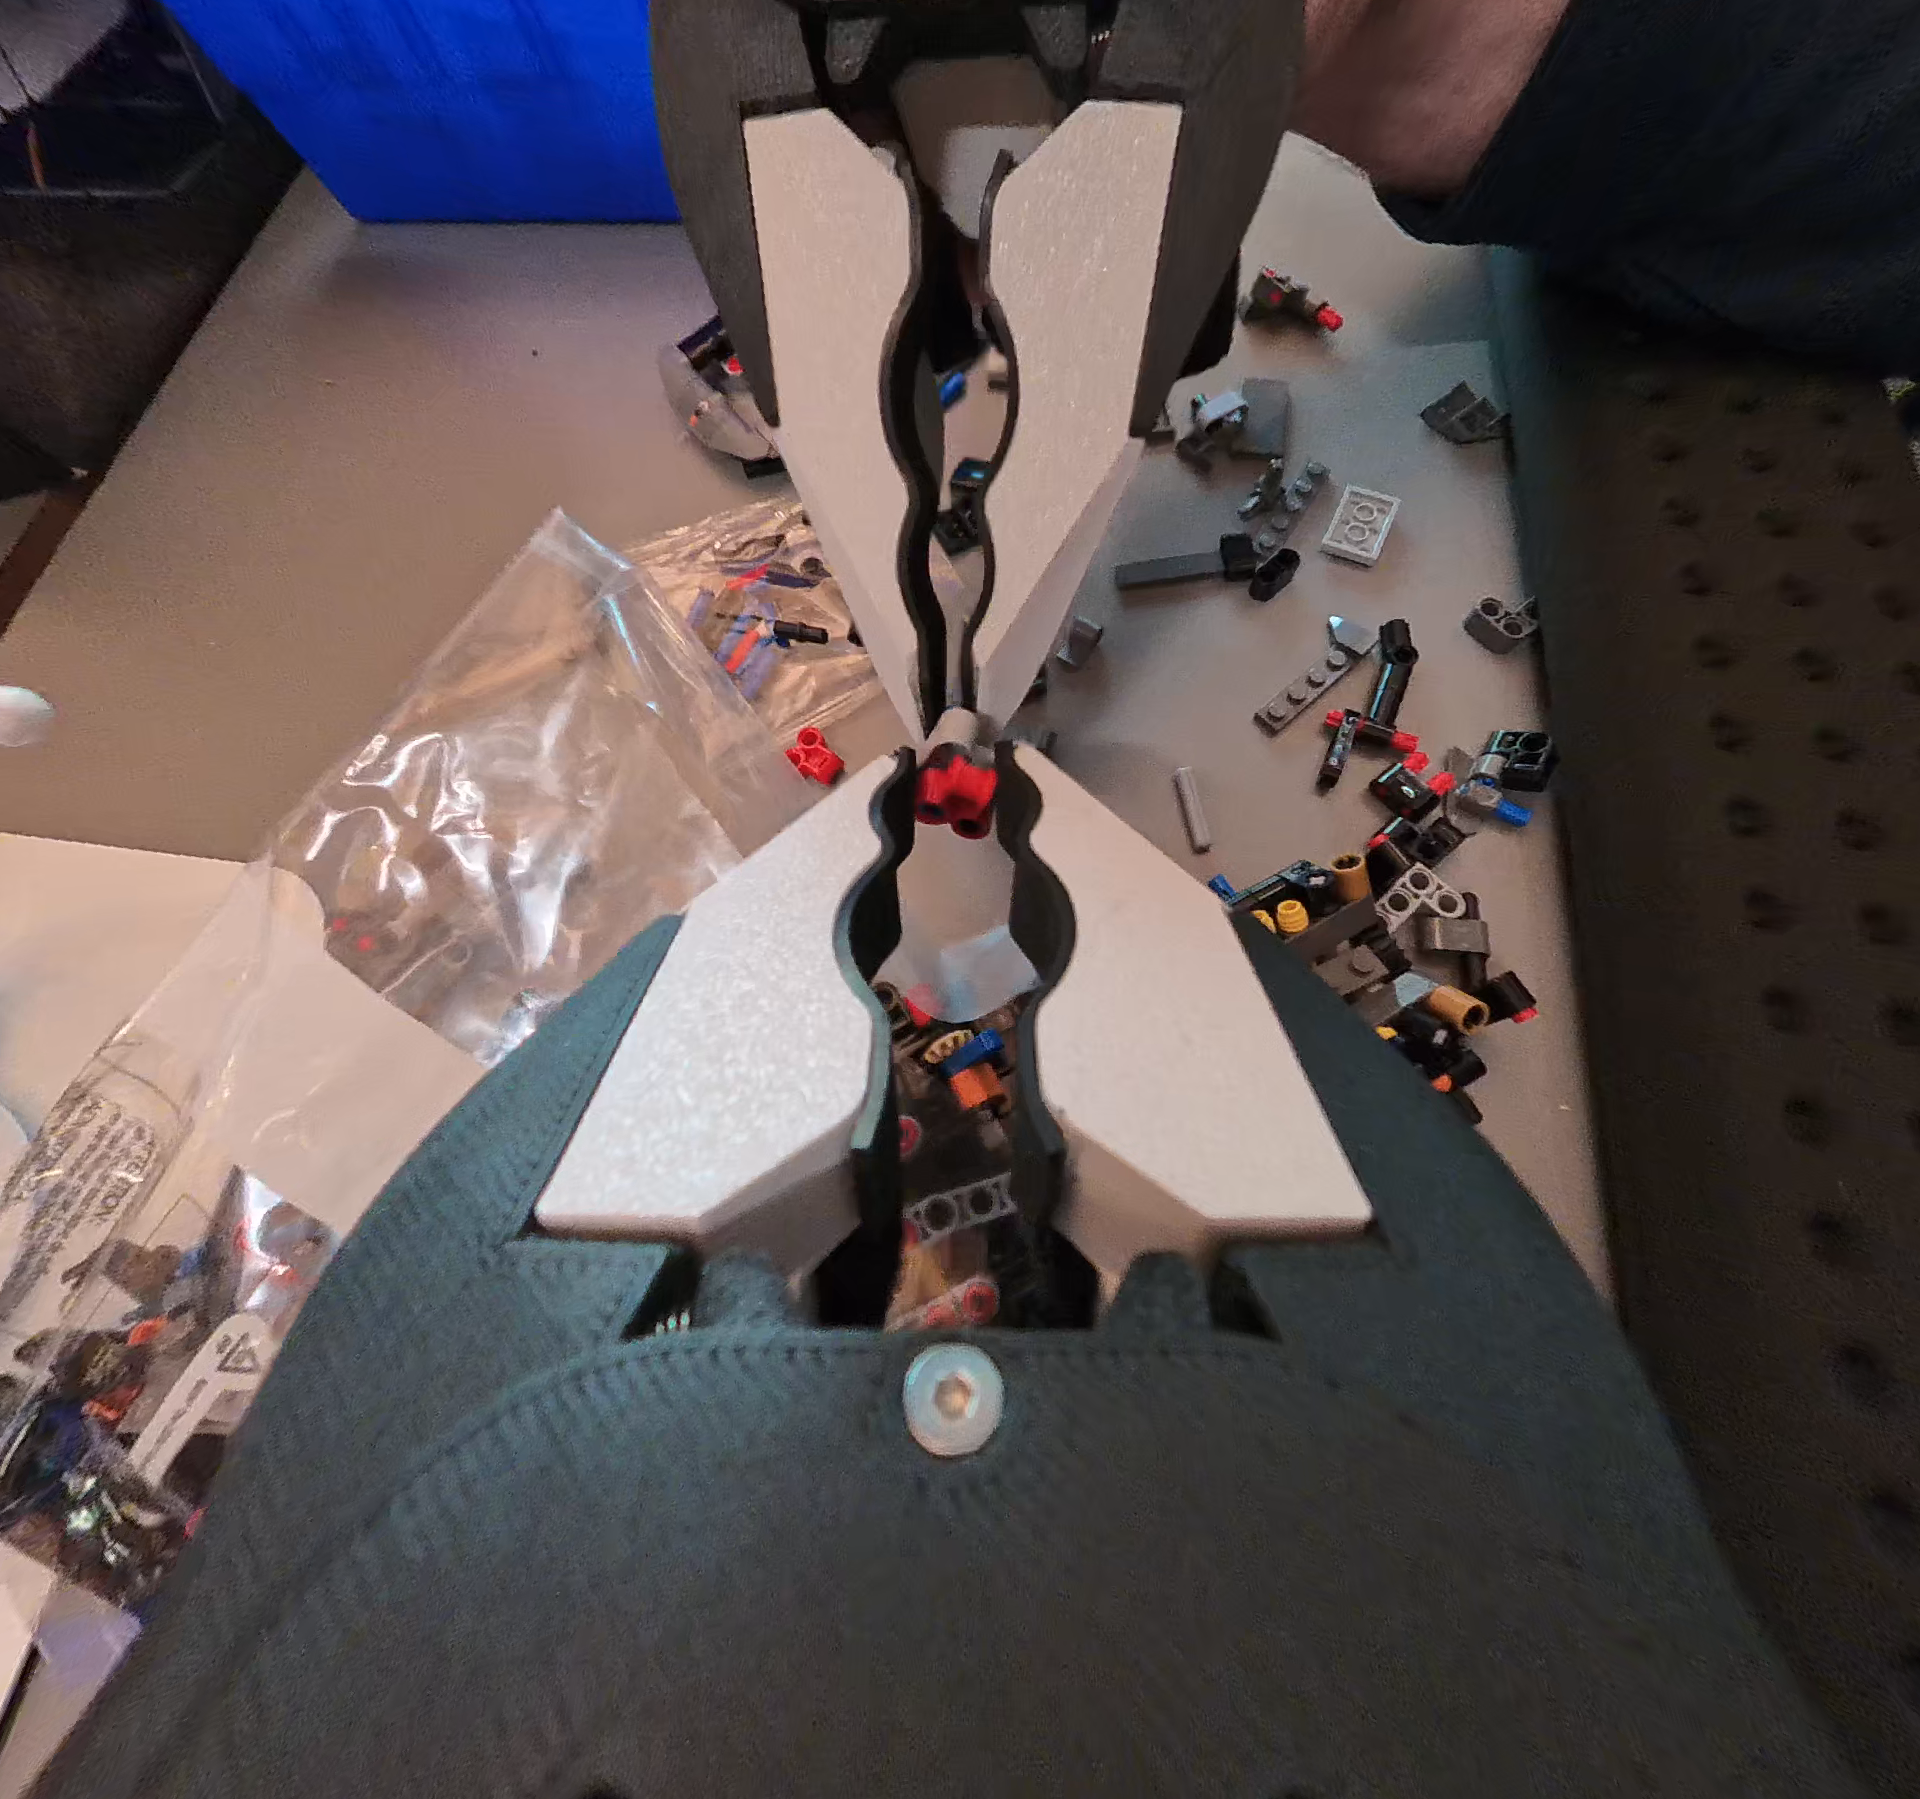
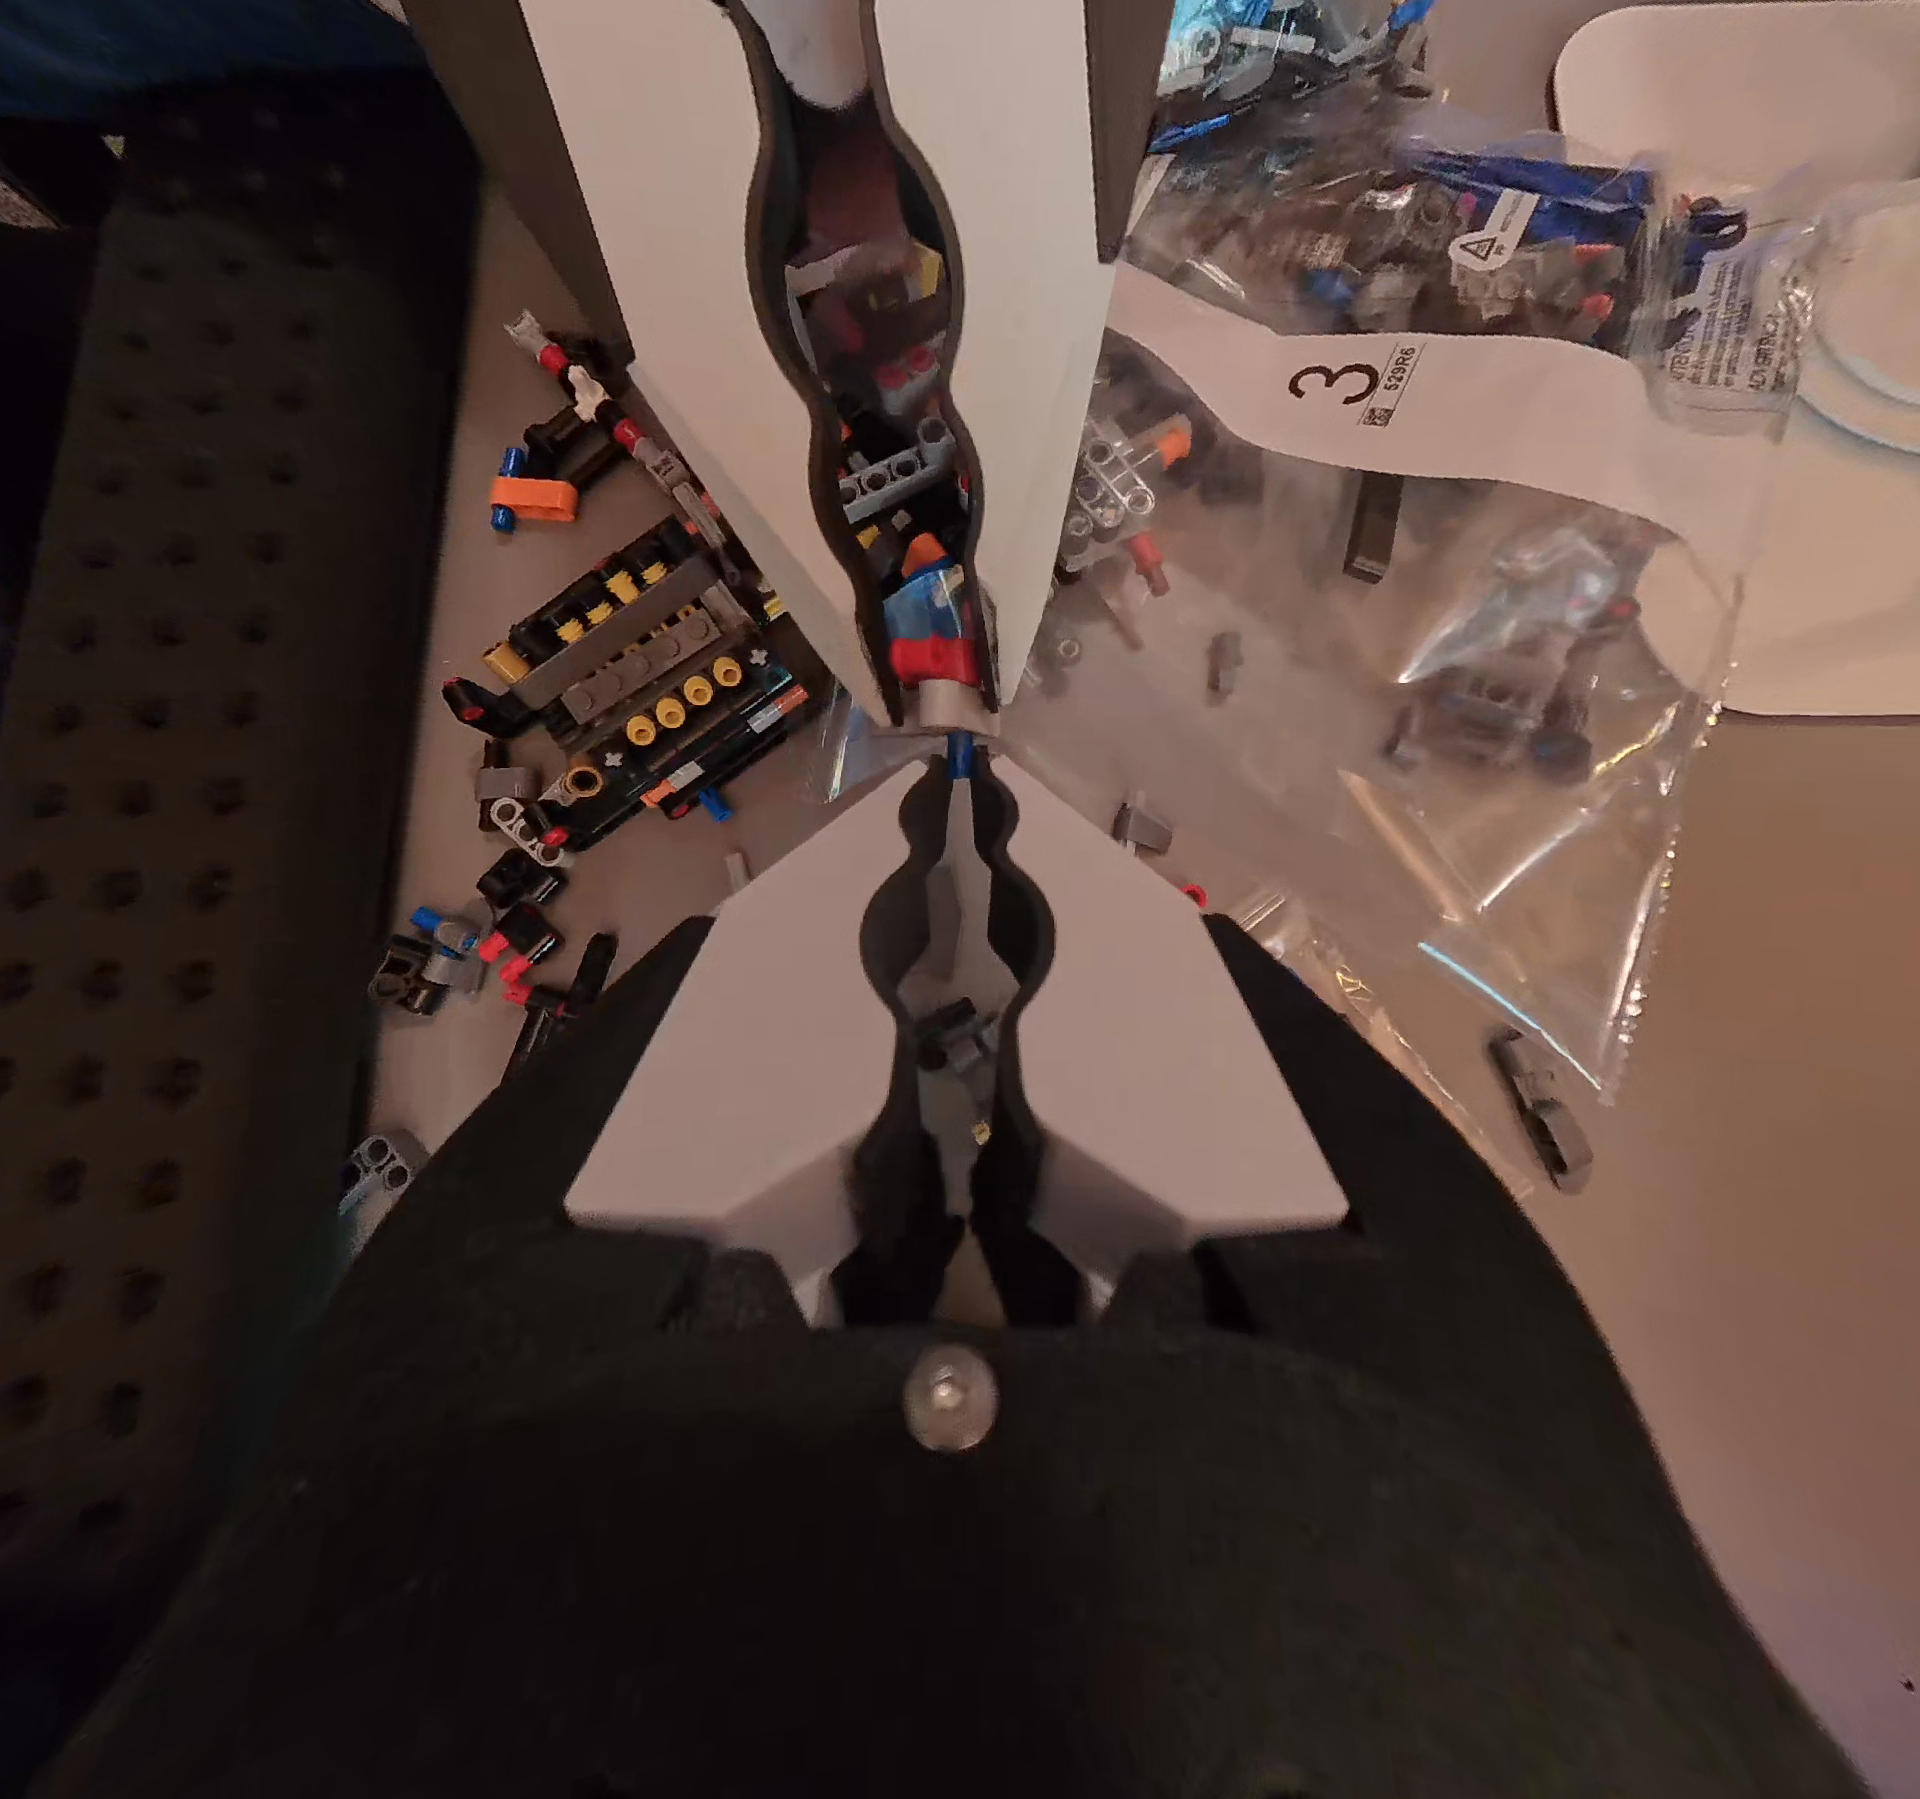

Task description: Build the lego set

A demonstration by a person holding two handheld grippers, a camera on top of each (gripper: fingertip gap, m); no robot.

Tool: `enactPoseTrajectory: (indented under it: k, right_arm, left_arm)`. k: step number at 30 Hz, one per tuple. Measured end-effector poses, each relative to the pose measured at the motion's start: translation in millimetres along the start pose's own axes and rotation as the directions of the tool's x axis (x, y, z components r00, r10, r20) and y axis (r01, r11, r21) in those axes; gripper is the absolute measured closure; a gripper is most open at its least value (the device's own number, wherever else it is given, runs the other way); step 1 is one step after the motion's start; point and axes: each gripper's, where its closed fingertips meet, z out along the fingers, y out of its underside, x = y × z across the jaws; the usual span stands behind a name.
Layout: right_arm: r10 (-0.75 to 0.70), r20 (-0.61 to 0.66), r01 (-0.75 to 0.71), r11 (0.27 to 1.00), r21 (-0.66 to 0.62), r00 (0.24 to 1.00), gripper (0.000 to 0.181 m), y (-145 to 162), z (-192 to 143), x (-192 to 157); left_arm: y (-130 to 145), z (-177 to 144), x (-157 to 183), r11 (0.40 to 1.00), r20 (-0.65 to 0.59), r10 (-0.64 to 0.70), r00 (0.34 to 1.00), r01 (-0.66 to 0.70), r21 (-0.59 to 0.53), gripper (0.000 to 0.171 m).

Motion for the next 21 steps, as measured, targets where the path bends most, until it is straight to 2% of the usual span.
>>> enactPoseTrajectory:
  k: [3, 11, 13, 16, 21]
  right_arm:
    - [0.019, 0.020, -0.020, 0.999, 0.049, 1.000, 0.177, -6, -4, -1]
    - [0.114, 0.117, -0.130, 0.981, 0.146, 0.987, 0.164, -17, -13, -3]
    - [0.125, 0.128, -0.145, 0.977, 0.154, 0.984, 0.163, -18, -13, -2]
    - [0.069, 0.052, -0.075, 0.989, 0.129, 0.996, 0.178, -16, -11, 2]
    - [0.039, 0.020, -0.041, 0.991, 0.129, 0.999, 0.180, -18, -12, 3]
  left_arm:
    - [-5, -4, -1, 0.999, 0.024, 0.026, 0.999, -0.026, 0.021, 0.160]
    - [-10, -8, -5, 0.976, 0.163, 0.217, 0.963, -0.214, -0.031, 0.163]
    - [-11, -8, -4, 0.976, 0.164, 0.218, 0.962, -0.216, -0.030, 0.163]
    - [-11, -7, -4, 0.982, 0.143, 0.187, 0.972, -0.187, -0.012, 0.163]
    - [-13, -9, -4, 0.988, 0.126, 0.153, 0.980, -0.156, 0.019, 0.163]
